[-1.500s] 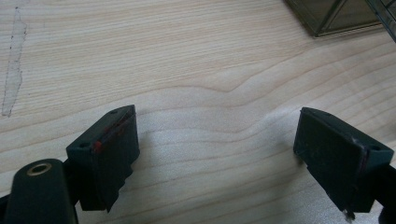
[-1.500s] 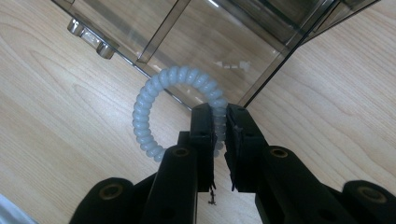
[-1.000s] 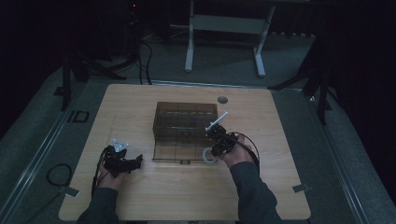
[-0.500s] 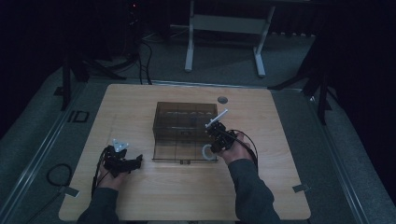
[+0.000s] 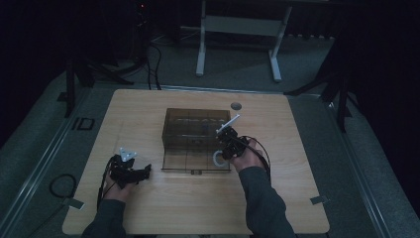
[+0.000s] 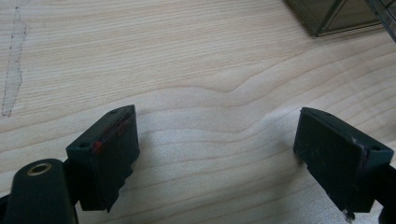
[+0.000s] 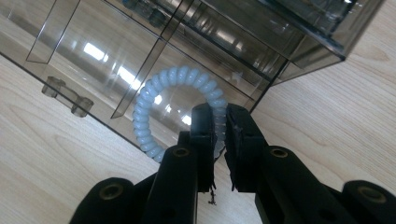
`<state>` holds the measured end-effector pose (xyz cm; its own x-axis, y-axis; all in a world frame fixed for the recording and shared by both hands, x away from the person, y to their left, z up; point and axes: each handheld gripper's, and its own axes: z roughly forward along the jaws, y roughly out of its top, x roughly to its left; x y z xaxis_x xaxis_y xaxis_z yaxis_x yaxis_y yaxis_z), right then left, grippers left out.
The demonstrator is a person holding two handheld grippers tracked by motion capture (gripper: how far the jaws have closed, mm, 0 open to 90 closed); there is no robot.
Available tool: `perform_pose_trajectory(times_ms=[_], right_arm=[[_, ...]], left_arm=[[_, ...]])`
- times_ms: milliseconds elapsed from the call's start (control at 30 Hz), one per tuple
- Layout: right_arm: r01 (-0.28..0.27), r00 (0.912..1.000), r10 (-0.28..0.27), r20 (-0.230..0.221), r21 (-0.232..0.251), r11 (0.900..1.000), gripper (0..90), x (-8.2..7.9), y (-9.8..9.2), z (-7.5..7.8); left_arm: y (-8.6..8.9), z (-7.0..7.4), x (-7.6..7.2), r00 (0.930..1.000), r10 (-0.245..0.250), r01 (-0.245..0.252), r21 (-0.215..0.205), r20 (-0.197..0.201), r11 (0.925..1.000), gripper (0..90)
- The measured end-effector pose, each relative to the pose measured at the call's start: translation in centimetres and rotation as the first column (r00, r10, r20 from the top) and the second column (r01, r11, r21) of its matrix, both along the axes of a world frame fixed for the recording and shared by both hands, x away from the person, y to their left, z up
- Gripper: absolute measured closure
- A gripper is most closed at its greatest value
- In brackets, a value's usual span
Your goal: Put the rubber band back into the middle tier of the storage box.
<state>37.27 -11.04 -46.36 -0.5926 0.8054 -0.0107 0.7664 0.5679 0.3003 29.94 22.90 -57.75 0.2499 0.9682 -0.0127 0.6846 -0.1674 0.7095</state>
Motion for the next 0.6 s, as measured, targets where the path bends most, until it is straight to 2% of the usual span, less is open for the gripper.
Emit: perform_pose_trajectory(times_ms=[267,600], right_arm=[[-0.002,1.0,0.002,-0.002,-0.031,1.0,81.6,0.4,0.7,-0.9],[-0.015,0.9996,0.014,-0.025,-0.068,0.998,81.1,0.6,1.3,-2.2]], left_arm=[[0.0,0.0,0.0,1.0,0.002,-0.002,-0.002,0.002,1.0,14.0],[0.0,0.0,0.0,1.0,0.0,0.0,-0.001,0.0,1.0,14.0]])
